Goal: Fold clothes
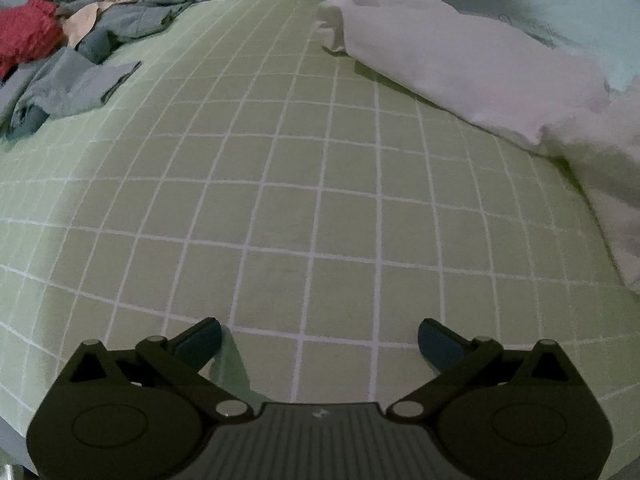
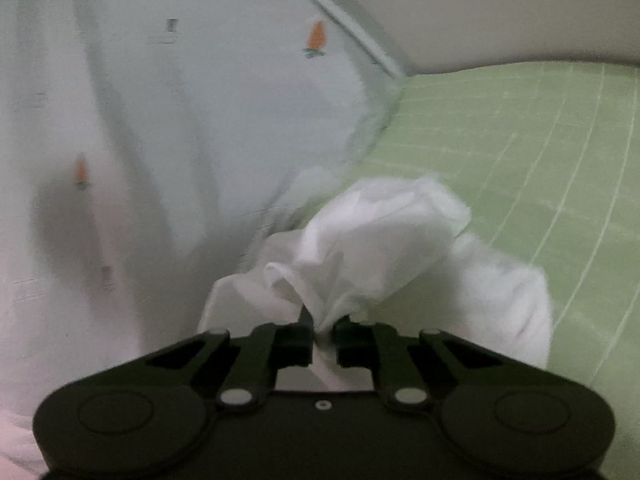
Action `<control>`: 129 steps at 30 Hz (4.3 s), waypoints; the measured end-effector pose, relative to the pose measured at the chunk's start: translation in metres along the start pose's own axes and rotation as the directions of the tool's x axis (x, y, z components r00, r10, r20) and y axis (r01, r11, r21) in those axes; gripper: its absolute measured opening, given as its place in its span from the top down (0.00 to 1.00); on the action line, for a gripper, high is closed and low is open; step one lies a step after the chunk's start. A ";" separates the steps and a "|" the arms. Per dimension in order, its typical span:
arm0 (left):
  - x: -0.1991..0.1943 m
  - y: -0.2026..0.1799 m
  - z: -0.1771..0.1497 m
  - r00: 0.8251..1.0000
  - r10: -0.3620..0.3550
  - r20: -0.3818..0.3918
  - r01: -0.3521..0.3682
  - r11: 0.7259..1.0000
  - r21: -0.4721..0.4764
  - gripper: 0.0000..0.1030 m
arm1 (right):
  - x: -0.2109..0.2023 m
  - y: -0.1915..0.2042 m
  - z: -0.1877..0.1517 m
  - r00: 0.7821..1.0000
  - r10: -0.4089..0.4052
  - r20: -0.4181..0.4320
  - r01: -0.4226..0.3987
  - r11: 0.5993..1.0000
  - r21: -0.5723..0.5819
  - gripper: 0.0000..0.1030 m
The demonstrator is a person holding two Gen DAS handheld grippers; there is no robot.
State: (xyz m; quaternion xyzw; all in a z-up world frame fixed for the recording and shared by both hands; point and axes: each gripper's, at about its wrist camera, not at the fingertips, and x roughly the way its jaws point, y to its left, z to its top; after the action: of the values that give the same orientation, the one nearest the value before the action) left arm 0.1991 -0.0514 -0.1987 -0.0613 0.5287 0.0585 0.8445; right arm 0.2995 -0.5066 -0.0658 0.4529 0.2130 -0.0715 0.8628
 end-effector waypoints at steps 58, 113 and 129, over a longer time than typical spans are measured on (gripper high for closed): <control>-0.034 0.161 0.058 0.919 -0.331 0.216 0.352 0.933 -0.069 0.01 | -0.032 0.121 -0.224 0.973 -0.207 -0.098 0.186 0.964 -0.190 0.14; -0.171 0.148 0.253 0.697 0.163 0.698 0.250 0.857 -0.450 0.89 | -0.013 0.128 0.162 0.892 0.085 0.443 -0.038 0.993 -0.114 0.89; -0.059 0.206 -0.012 0.960 0.241 0.145 -0.042 0.632 -0.774 0.72 | -0.044 -0.109 -0.010 0.886 -0.464 -0.026 0.458 0.862 0.216 0.54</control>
State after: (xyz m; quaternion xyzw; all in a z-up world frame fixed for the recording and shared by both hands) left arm 0.1294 0.1476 -0.1594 -0.3624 0.3539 0.3495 0.7883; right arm 0.2226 -0.5649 -0.1340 0.4788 0.2943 -0.3043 0.7691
